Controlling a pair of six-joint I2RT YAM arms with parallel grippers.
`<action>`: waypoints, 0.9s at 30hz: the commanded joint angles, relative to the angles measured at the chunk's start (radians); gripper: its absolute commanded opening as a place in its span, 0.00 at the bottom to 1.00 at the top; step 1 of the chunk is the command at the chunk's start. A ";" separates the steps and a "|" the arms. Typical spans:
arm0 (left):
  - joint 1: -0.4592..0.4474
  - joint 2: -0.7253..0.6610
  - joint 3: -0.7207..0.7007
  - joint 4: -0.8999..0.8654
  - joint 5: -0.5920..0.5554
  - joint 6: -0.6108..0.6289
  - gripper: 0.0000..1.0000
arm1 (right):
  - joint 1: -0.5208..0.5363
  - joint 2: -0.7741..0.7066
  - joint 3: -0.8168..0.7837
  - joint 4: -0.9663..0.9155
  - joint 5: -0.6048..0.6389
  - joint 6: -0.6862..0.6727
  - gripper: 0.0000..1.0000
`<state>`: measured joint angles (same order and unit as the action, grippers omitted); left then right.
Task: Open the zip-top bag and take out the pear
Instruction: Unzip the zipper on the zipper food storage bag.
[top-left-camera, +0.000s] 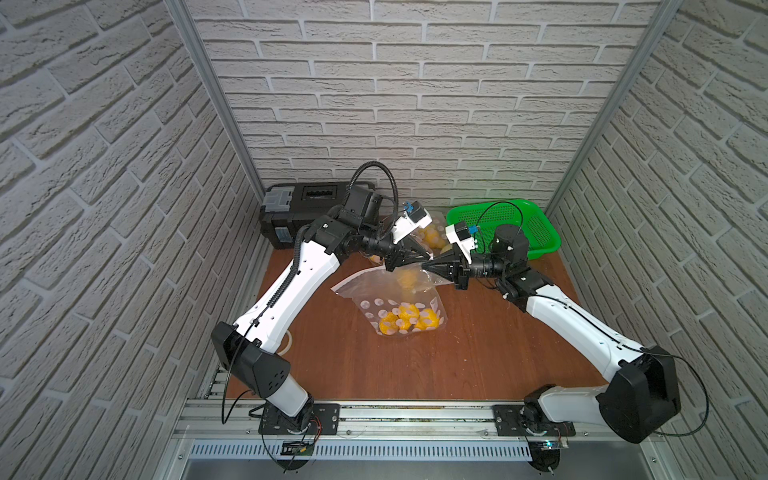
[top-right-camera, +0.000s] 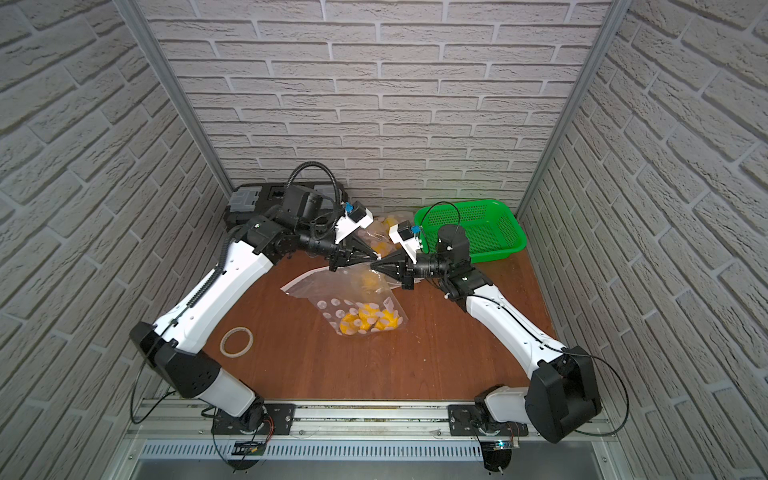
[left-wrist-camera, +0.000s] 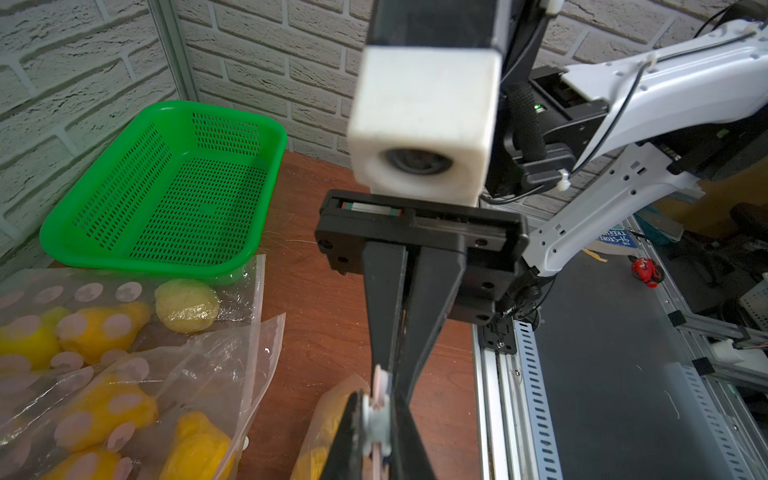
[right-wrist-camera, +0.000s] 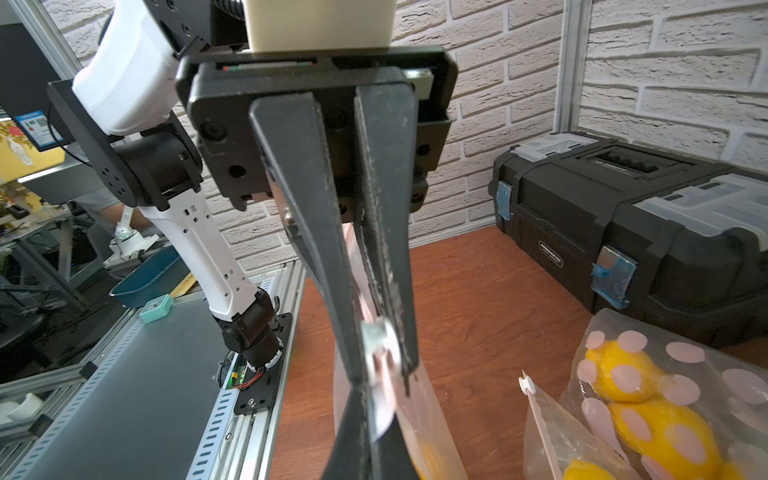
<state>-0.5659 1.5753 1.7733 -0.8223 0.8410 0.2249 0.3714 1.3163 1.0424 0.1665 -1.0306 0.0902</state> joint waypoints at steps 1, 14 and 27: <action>0.040 -0.057 -0.037 -0.021 0.004 0.024 0.00 | -0.004 -0.081 -0.013 0.001 0.067 -0.028 0.03; 0.206 -0.224 -0.244 -0.056 0.015 0.018 0.00 | -0.067 -0.289 -0.135 -0.104 0.408 -0.045 0.03; 0.340 -0.397 -0.435 -0.053 0.029 0.007 0.00 | -0.082 -0.484 -0.200 -0.276 0.998 0.046 0.03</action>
<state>-0.2565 1.2003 1.3594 -0.8383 0.8932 0.2234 0.3229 0.8719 0.8589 -0.0956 -0.2913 0.0849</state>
